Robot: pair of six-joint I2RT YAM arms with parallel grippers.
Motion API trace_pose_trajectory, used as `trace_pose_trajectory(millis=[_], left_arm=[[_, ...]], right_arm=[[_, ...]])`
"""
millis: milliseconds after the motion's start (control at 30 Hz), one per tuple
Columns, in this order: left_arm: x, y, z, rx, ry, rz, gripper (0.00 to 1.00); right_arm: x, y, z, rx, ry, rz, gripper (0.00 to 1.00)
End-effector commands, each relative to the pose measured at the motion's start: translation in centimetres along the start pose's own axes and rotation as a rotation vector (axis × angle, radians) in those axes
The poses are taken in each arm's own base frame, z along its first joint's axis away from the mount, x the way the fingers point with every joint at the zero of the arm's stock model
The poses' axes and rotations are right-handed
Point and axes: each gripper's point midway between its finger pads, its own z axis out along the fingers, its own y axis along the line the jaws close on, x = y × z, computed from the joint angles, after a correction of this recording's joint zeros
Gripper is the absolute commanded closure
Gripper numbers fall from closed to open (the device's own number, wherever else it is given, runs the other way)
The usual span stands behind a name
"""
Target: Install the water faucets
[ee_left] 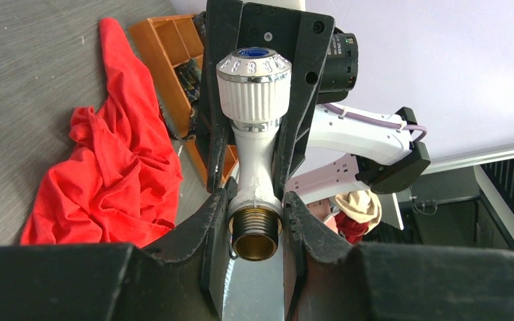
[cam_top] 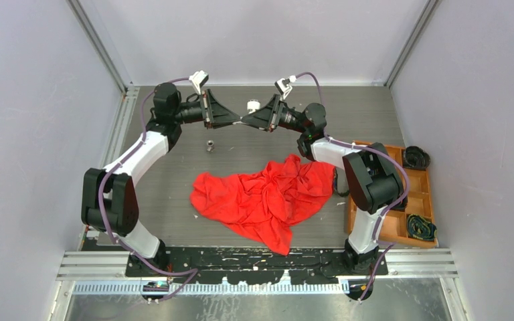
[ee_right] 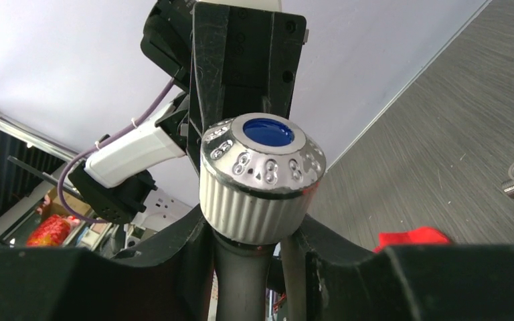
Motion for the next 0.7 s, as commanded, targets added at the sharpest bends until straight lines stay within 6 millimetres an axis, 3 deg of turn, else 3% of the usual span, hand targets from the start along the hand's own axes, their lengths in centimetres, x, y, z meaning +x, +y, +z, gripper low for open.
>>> trace_pose_trajectory(millis=[0,67,167,400,433,533,600,667], left_arm=[[-0.5,-3.1,-0.3,0.035,-0.008,0.09,1.0],[-0.5,-3.2,-0.3,0.036,-0.008,0.093,1.0],[-0.6,-3.2,-0.3,0.036,-0.008,0.093,1.0],[-0.7,-2.9,-0.3,0.016,-0.006,0.079,1.0],[-0.7,-2.6,-0.3,0.001,-0.003,0.072,0.93],[-1.1,-1.7,-0.9,-0.076,0.001,0.088,0.35],[-1.4,-0.8,-1.7,-0.165,-0.006,0.108,0.12],[-1.6,0.8,-2.8,-0.299,-0.017,0.138,0.0]], right_arm=[[0.2,2.9,0.5,-0.087,0.052,-0.092,0.58],[0.3,3.0,0.5,-0.092,0.052,-0.091,0.7],[0.3,3.2,0.4,-0.108,0.052,-0.081,0.99],[0.5,4.0,0.1,-0.172,0.038,-0.042,1.0],[0.4,3.9,0.0,-0.169,0.035,-0.037,1.0],[-0.6,2.9,-1.3,-0.11,-0.011,-0.032,1.0],[-1.6,1.7,-3.0,-0.042,-0.065,-0.032,1.0],[-2.7,0.3,-5.1,0.043,-0.12,-0.034,1.0]])
